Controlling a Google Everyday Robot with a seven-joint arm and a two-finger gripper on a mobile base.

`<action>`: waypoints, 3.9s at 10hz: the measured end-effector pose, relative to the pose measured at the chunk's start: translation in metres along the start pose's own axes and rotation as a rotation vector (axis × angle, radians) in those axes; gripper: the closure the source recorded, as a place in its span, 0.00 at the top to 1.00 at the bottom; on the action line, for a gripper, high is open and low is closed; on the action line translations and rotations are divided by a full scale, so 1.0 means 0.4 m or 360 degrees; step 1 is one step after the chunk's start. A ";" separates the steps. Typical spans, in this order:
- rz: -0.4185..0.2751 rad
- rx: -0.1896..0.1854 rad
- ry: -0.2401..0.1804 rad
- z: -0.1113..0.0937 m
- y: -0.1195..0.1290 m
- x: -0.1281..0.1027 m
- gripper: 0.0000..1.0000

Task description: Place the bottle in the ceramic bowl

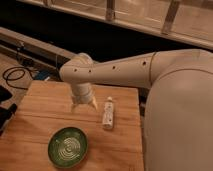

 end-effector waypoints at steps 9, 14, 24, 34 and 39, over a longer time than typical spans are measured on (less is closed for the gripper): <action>-0.0001 0.0000 0.0000 0.000 0.000 0.000 0.65; -0.0001 0.0000 0.0000 0.000 0.001 0.000 0.65; 0.0137 0.0084 -0.0088 0.003 -0.076 -0.070 0.65; 0.0355 0.0102 -0.0163 -0.007 -0.286 -0.148 0.65; 0.0419 0.0045 0.0025 0.185 -0.297 -0.166 0.65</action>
